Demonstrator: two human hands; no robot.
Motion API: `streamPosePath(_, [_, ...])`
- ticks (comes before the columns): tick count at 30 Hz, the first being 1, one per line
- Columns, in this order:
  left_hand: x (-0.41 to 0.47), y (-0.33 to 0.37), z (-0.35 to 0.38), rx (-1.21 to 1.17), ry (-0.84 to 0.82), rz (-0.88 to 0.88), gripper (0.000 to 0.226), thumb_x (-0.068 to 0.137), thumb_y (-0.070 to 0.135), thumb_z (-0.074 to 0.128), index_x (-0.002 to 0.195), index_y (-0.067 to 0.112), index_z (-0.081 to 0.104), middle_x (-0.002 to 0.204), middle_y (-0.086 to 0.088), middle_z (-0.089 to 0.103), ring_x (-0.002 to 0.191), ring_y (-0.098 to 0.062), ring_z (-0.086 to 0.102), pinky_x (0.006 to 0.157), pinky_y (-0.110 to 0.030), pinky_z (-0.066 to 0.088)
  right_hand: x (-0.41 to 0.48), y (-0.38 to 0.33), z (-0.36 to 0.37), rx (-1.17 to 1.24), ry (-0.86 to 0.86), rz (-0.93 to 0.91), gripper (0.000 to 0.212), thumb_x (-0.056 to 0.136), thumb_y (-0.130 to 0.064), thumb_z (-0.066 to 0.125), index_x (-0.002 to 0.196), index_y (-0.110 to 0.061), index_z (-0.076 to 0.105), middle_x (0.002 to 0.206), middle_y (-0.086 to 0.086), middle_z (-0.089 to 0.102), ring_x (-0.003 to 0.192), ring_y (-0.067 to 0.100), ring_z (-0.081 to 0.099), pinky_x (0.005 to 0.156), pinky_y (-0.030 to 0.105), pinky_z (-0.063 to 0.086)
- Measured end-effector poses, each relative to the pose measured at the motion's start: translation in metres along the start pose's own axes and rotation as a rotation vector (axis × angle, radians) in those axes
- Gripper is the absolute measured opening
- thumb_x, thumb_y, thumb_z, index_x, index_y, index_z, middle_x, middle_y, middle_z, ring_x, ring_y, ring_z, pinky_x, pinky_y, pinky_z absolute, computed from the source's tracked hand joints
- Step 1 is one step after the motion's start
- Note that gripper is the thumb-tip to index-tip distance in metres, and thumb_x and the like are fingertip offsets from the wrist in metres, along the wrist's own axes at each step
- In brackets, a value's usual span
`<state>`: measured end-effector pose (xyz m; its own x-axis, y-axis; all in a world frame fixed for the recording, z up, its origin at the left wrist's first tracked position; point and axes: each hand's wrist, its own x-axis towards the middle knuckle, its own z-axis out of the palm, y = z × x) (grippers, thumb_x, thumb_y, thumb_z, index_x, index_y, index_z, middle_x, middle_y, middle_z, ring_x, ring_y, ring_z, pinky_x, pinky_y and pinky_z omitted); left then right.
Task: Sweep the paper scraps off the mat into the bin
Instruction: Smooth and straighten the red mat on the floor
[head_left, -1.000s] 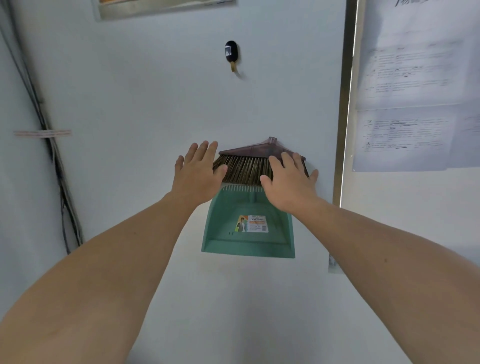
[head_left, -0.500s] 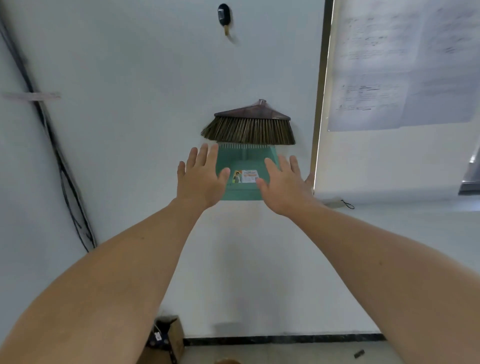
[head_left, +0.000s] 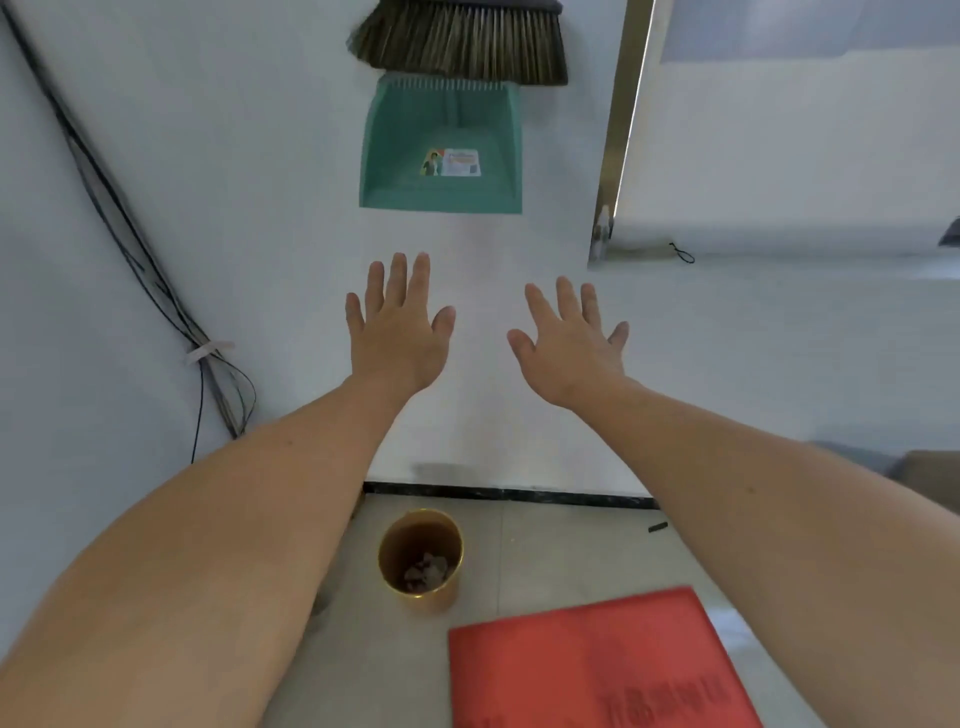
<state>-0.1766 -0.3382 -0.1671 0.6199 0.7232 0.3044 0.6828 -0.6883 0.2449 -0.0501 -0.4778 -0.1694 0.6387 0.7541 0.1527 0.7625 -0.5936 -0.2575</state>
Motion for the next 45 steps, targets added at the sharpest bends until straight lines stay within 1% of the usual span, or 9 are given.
streamPosePath(5, [-0.084,0.045,0.065,0.014,-0.091,-0.105,0.064,0.102,0.047,0.023,0.156,0.027,-0.004,0.165,0.000,-0.007,0.150,-0.023,-0.013,0.119,-0.049,-0.005,-0.062,0.070,0.049,-0.014,-0.133,-0.041,0.060,0.101,-0.050,0.023,0.154,-0.031,0.000,0.163,0.002,-0.010,0.148,0.028,-0.014,0.112,0.066,0.003])
streamPosePath(10, [-0.166,0.074,0.130,0.001,-0.190,-0.201,0.064,0.101,0.046,0.025,0.156,0.027,-0.002,0.165,0.000,-0.004,0.151,-0.023,-0.009,0.119,-0.049,-0.003,-0.125,0.130,0.103,0.024,-0.275,-0.018,0.060,0.100,-0.049,0.024,0.153,-0.031,0.002,0.163,0.002,-0.009,0.148,0.028,-0.014,0.112,0.066,0.005])
streamPosePath(14, [-0.223,0.077,0.186,-0.007,-0.277,-0.253,0.065,0.100,0.047,0.030,0.156,0.027,0.006,0.165,0.000,0.003,0.151,-0.022,-0.004,0.119,-0.048,0.000,-0.176,0.164,0.154,0.053,-0.349,0.037,0.059,0.099,-0.047,0.030,0.152,-0.030,0.012,0.162,0.002,0.000,0.149,0.028,-0.008,0.110,0.069,0.008])
streamPosePath(16, [-0.247,0.075,0.218,-0.023,-0.323,-0.264,0.065,0.099,0.045,0.033,0.156,0.026,0.008,0.165,-0.002,0.005,0.151,-0.023,-0.002,0.119,-0.049,0.002,-0.197,0.176,0.183,0.070,-0.401,0.075,0.059,0.099,-0.047,0.030,0.152,-0.030,0.012,0.163,0.001,-0.001,0.149,0.026,-0.009,0.111,0.068,0.006])
streamPosePath(21, [-0.313,0.057,0.301,-0.005,-0.455,-0.206,0.064,0.099,0.045,0.033,0.156,0.027,0.009,0.165,-0.002,0.005,0.151,-0.024,-0.001,0.119,-0.050,0.004,-0.249,0.205,0.264,0.093,-0.485,0.199,0.057,0.100,-0.048,0.030,0.151,-0.031,0.015,0.163,0.002,0.000,0.149,0.026,-0.008,0.112,0.068,0.005])
streamPosePath(29, [-0.412,0.021,0.451,0.012,-0.559,-0.234,0.066,0.098,0.046,0.034,0.156,0.028,0.006,0.165,-0.001,0.004,0.151,-0.021,-0.002,0.118,-0.051,0.004,-0.331,0.264,0.418,0.093,-0.532,0.350,0.060,0.098,-0.050,0.033,0.153,-0.031,0.016,0.163,0.000,0.001,0.150,0.025,-0.007,0.112,0.067,0.006])
streamPosePath(34, [-0.477,-0.003,0.574,0.017,-0.570,-0.315,0.067,0.098,0.047,0.035,0.156,0.030,0.005,0.165,-0.002,0.001,0.151,-0.024,-0.003,0.118,-0.053,0.005,-0.377,0.328,0.538,0.068,-0.538,0.368,0.060,0.098,-0.051,0.033,0.152,-0.031,0.018,0.163,0.001,0.003,0.150,0.026,-0.006,0.111,0.068,0.006])
streamPosePath(38, [-0.528,-0.015,0.667,0.046,-0.577,-0.304,0.068,0.098,0.049,0.035,0.156,0.030,0.006,0.165,-0.003,0.002,0.151,-0.025,-0.002,0.119,-0.052,0.004,-0.407,0.371,0.628,0.051,-0.525,0.354,0.060,0.097,-0.050,0.035,0.152,-0.032,0.019,0.163,0.000,0.002,0.150,0.025,-0.006,0.111,0.068,0.008])
streamPosePath(45, [-0.581,-0.034,0.763,0.051,-0.567,-0.314,0.068,0.098,0.048,0.036,0.156,0.030,0.006,0.165,-0.002,0.001,0.151,-0.025,-0.003,0.119,-0.052,0.005,-0.434,0.401,0.735,0.065,-0.533,0.326,0.061,0.098,-0.051,0.034,0.153,-0.033,0.014,0.163,-0.001,-0.003,0.149,0.025,-0.009,0.112,0.067,0.007])
